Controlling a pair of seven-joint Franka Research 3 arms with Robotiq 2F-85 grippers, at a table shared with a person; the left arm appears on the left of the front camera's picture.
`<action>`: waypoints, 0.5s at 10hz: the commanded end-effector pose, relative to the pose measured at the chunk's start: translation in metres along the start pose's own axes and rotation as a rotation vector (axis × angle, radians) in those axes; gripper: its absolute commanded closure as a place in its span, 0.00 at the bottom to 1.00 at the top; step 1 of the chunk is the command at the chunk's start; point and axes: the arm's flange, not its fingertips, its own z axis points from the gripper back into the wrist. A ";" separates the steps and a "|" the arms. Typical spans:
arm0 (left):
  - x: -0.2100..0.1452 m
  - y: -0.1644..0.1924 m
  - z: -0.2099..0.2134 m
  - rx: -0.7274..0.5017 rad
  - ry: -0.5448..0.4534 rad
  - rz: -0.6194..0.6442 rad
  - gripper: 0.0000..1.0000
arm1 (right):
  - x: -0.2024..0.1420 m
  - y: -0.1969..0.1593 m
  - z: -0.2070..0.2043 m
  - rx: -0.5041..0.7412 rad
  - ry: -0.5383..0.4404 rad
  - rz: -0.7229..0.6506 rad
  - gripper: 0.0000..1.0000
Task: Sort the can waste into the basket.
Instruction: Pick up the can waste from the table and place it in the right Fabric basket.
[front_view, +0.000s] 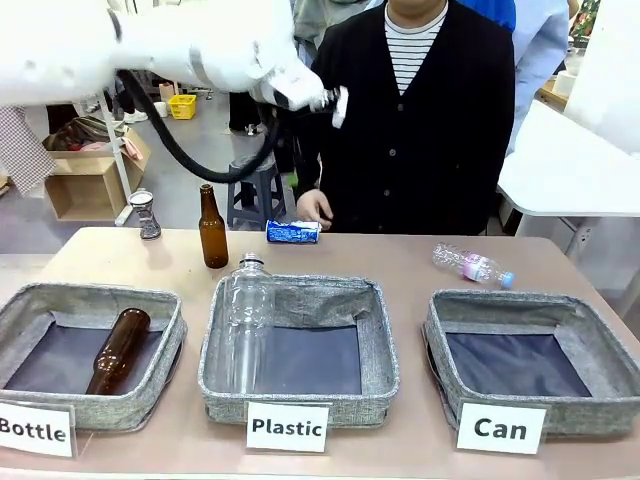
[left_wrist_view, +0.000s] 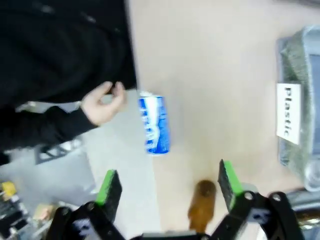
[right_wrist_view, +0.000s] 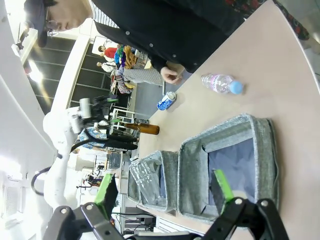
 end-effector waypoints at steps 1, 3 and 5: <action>-0.116 -0.081 0.145 0.178 -0.246 0.184 0.00 | 0.002 0.000 -0.001 0.023 -0.013 0.026 0.00; -0.200 -0.125 0.203 0.248 -0.297 0.474 0.00 | 0.002 0.000 -0.001 0.023 -0.013 0.026 0.00; -0.292 -0.168 0.214 0.280 -0.399 0.674 0.00 | 0.002 0.000 -0.001 0.023 -0.013 0.026 0.00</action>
